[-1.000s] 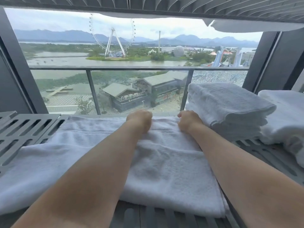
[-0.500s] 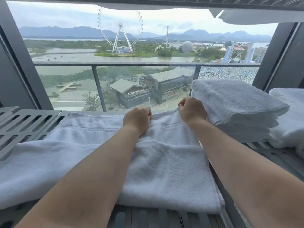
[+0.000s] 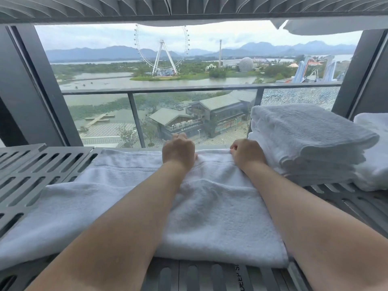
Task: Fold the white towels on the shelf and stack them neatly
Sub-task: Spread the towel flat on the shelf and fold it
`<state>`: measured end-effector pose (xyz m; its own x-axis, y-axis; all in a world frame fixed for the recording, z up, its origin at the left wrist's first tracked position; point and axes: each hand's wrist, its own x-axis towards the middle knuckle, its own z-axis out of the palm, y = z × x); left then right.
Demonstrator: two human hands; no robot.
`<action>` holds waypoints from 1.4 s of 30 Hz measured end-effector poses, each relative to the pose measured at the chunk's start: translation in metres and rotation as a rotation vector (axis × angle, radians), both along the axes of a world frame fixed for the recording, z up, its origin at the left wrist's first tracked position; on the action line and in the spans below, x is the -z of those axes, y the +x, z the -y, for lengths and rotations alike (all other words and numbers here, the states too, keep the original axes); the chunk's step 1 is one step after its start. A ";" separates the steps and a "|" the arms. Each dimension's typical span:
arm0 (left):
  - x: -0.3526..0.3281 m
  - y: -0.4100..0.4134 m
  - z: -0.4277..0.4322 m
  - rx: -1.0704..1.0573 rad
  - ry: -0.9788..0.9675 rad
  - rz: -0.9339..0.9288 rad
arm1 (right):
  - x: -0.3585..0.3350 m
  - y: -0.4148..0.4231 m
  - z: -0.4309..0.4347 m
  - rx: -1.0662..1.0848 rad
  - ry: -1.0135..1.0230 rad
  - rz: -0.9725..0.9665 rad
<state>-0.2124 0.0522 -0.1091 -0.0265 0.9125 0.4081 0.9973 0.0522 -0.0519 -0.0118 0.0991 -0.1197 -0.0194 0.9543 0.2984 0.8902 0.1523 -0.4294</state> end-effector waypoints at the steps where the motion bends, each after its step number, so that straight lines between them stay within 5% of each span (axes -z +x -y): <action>1: -0.004 0.000 0.002 -0.001 -0.068 0.013 | -0.003 -0.002 0.002 -0.001 -0.026 0.040; 4: -0.008 -0.002 0.011 0.051 -0.228 0.031 | -0.011 -0.016 0.012 0.007 0.014 0.194; 11: -0.023 -0.028 0.044 0.230 -0.387 0.201 | -0.016 -0.066 0.052 -0.271 -0.027 0.111; 21: -0.017 -0.070 0.082 0.229 -0.353 0.185 | -0.019 -0.084 0.106 -0.197 -0.006 0.089; 28: -0.037 -0.084 0.120 0.361 -0.601 0.406 | -0.016 -0.069 0.148 -0.187 0.077 0.235; 32: -0.045 -0.084 0.137 0.323 -0.547 0.320 | -0.012 -0.061 0.166 -0.317 0.137 0.362; 36: -0.043 -0.079 0.155 0.281 -0.291 0.308 | -0.009 -0.056 0.183 -0.385 0.259 0.439; 42: -0.046 -0.069 0.197 0.266 -0.112 0.349 | -0.017 -0.049 0.211 -0.203 0.392 0.380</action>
